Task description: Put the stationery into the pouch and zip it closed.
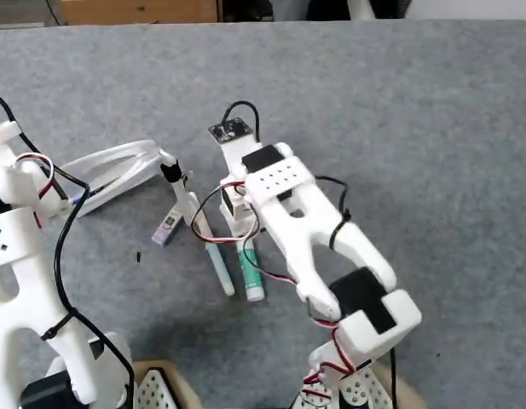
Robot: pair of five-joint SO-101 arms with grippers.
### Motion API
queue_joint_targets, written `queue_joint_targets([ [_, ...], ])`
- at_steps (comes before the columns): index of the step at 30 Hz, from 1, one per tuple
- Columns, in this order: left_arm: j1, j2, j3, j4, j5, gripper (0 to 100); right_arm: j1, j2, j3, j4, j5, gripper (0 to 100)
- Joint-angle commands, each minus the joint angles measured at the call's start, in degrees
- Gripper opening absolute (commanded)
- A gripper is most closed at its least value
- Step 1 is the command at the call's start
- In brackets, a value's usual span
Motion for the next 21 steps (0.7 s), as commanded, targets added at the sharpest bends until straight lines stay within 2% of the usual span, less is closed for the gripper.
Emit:
queue_joint_targets([
  [1,-1.01,-0.26,0.13,-0.35,-0.35,3,-2.73,0.48,-3.03,-0.7,-1.05,9.8],
  [6,-1.01,-0.26,0.13,-0.44,-0.35,3,-6.59,0.75,-3.12,-1.14,-1.05,9.9],
  [11,-1.01,-0.26,0.13,-0.44,-0.35,3,-6.59,0.75,-2.77,-1.93,-1.05,11.0],
  [15,-1.01,-0.26,0.13,-0.44,-0.35,3,-6.51,0.84,-2.59,-1.76,-0.62,18.4],
  [21,-1.01,-0.26,0.13,-0.44,-0.35,3,-6.51,0.84,-1.89,-1.85,-0.53,16.5],
])
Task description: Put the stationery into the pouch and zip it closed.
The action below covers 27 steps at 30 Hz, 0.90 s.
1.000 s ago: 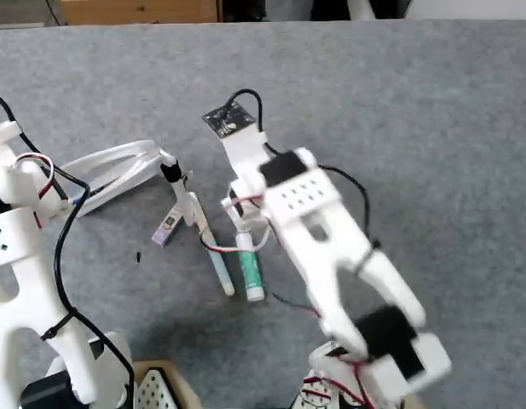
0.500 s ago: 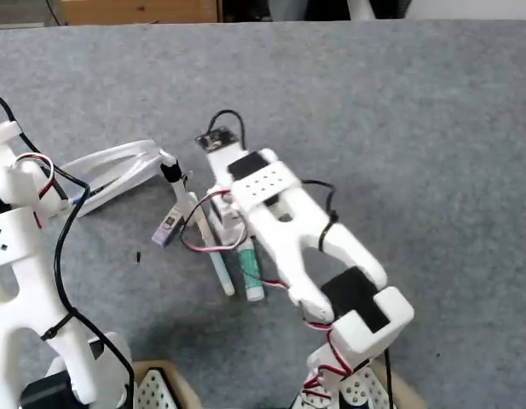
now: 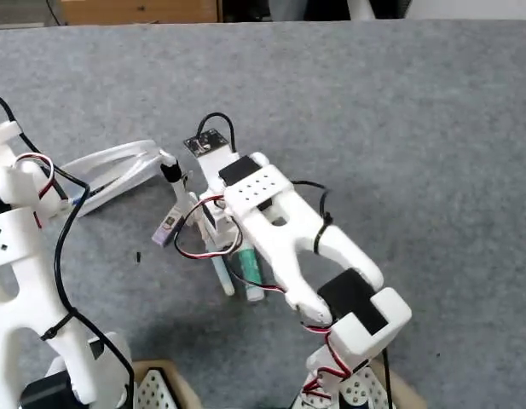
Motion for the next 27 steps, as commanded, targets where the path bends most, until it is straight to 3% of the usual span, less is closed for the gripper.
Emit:
queue_joint_targets([
  [1,-1.01,-0.26,0.13,-0.44,-0.35,3,-0.62,0.13,-1.27,-0.97,-0.09,16.5],
  [18,-1.01,-0.26,0.22,-0.44,-0.35,3,-0.18,10.86,-3.56,-2.46,-0.09,15.8],
  [27,-1.01,-0.26,0.22,-0.44,-0.35,3,4.84,10.86,-4.44,-2.9,1.85,5.2],
])
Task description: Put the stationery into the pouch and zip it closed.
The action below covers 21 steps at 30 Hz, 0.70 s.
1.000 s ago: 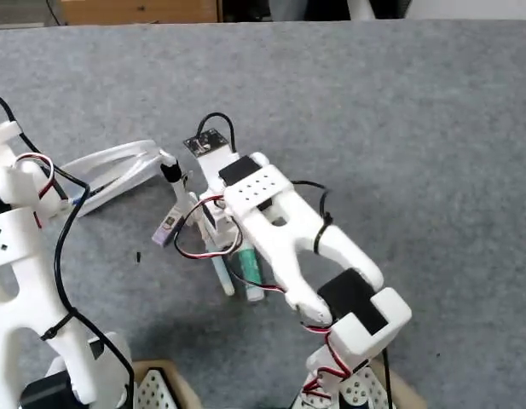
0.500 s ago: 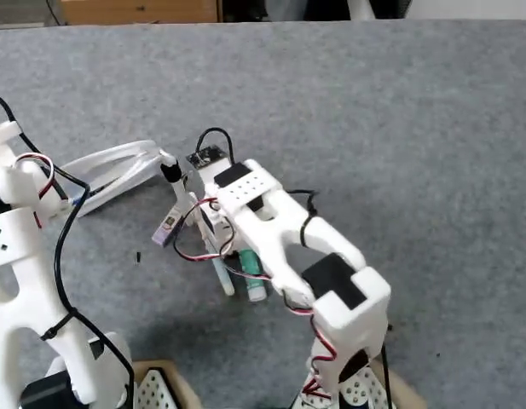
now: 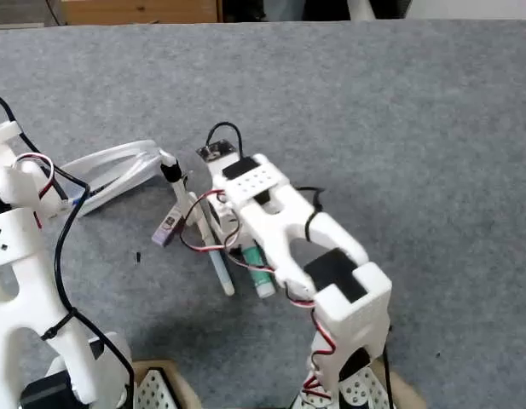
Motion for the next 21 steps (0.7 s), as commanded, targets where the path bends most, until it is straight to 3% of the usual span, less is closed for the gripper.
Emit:
queue_joint_targets([
  [1,-1.01,-0.26,0.22,-0.44,-0.35,3,2.11,0.04,-2.95,-0.7,3.43,3.4],
  [11,-1.01,-0.26,0.22,-0.44,-0.53,3,3.08,-0.04,-17.1,8.18,6.15,1.2],
  [21,-1.01,-0.26,0.22,-0.35,-0.62,3,3.96,-0.04,-52.79,22.33,8.53,1.2],
])
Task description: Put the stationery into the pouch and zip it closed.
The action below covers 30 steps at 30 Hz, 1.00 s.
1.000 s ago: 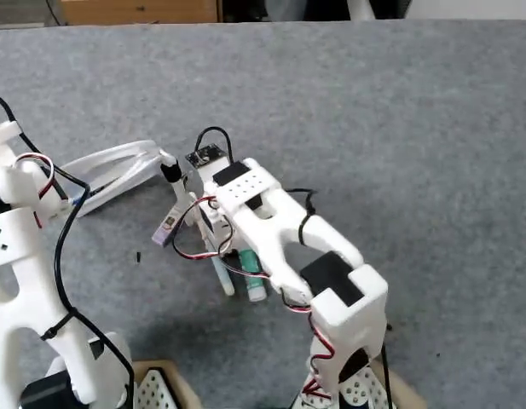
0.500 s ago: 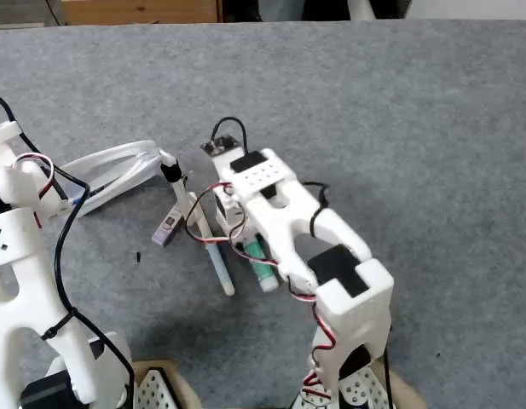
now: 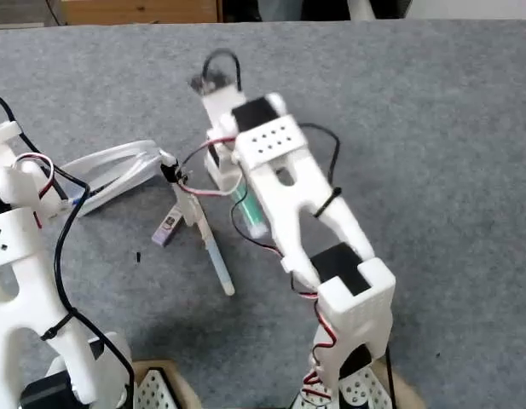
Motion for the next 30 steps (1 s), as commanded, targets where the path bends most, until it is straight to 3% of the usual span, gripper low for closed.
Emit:
queue_joint_targets([
  [1,-1.01,-0.26,0.22,-0.35,-0.62,3,0.44,-0.31,-17.98,2.55,0.53,1.2],
  [7,-1.01,-0.26,0.22,-0.35,-0.62,3,-0.62,0.22,-34.77,2.55,0.09,1.2],
  [16,-0.75,-0.26,0.22,-0.35,-0.62,3,-2.29,-0.22,-38.29,1.58,0.0,1.2],
  [30,-0.57,-0.26,0.31,-0.35,-0.62,3,-12.48,0.13,-52.53,-2.64,0.0,1.2],
])
